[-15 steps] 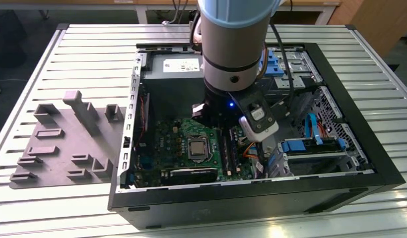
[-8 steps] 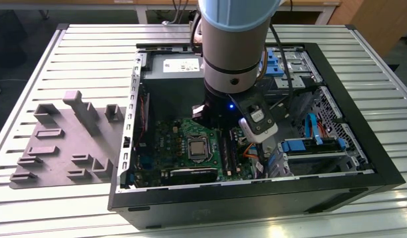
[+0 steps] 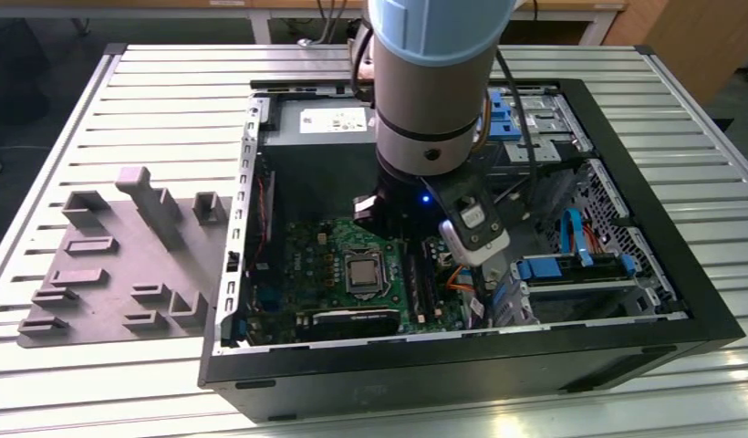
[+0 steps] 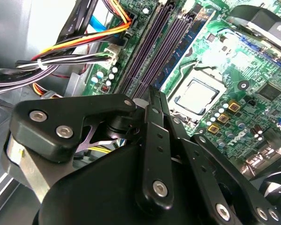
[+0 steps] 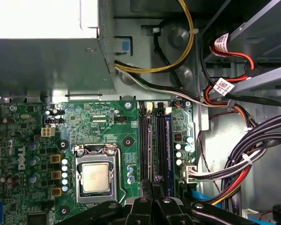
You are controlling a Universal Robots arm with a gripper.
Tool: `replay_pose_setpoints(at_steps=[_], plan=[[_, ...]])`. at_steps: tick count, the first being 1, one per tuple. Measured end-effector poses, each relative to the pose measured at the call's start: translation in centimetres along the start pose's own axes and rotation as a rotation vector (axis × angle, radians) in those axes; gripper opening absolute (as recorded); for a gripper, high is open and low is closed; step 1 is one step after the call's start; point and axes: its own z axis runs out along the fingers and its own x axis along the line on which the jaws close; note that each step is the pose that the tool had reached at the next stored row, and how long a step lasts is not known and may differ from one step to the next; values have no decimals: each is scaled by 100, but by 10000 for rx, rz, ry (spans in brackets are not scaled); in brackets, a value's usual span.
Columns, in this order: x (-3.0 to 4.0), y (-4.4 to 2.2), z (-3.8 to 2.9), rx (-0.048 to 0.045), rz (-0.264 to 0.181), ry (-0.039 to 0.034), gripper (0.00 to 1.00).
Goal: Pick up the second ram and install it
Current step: 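Insert the second ram into the second slot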
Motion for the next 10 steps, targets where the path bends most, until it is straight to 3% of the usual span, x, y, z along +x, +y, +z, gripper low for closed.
replay_pose_setpoints(at_steps=[10], plan=[[-15,20,54,3,5,80,11]])
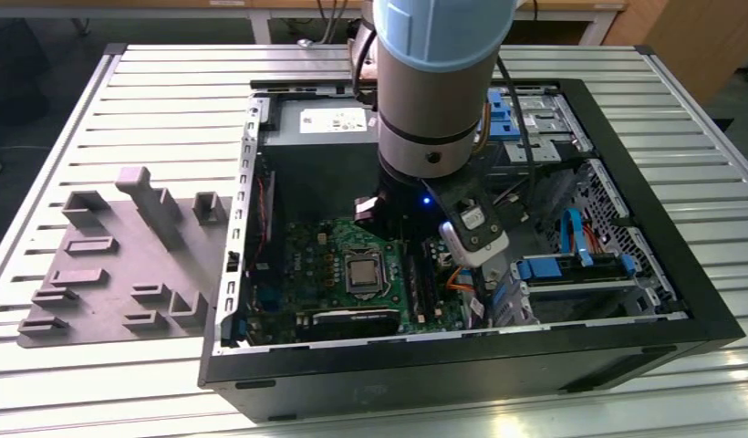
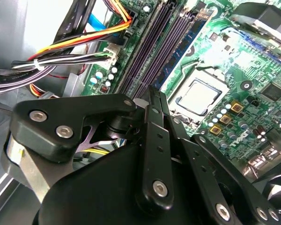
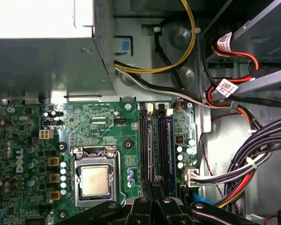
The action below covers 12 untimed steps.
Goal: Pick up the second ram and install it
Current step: 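Insert the second ram into the second slot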
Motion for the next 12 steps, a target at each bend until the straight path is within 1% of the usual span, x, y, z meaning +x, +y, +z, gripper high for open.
replay_pose_setpoints(at_steps=[8,12], plan=[[-16,13,27,2,2,35,11],[-36,20,39,4,5,69,11]])
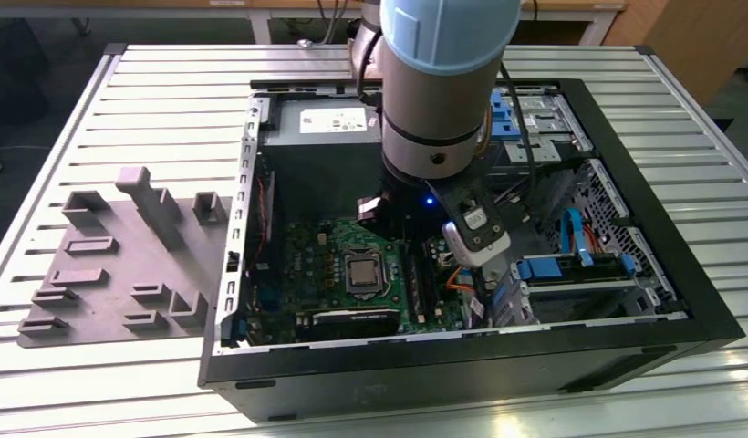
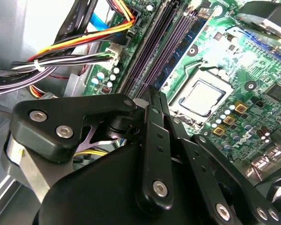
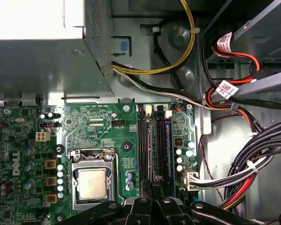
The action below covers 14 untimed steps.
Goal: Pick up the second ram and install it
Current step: 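Insert the second ram into the second slot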
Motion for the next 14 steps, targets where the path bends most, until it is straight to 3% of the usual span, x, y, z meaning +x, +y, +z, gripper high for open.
replay_pose_setpoints(at_steps=[10,14], plan=[[-27,38,24,2,5,53,11],[-57,46,42,7,-1,115,11]])
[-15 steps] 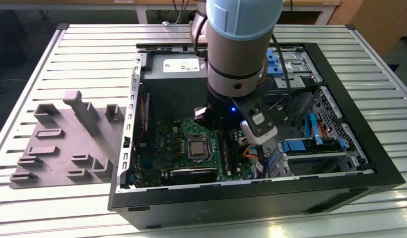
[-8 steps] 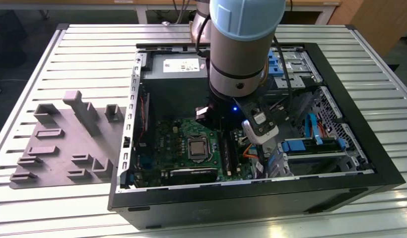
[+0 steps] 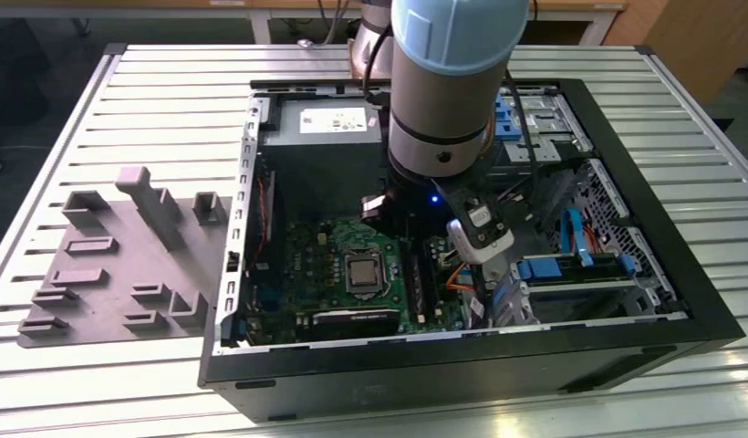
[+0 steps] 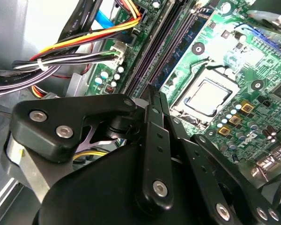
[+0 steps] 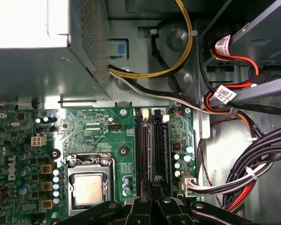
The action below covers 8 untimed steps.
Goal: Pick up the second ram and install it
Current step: 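Insert the second ram into the second slot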
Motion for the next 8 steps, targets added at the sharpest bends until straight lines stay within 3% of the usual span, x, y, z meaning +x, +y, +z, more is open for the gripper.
replay_pose_setpoints(at_steps=[8], plan=[[-7,2,8,0,-1,19,11]])
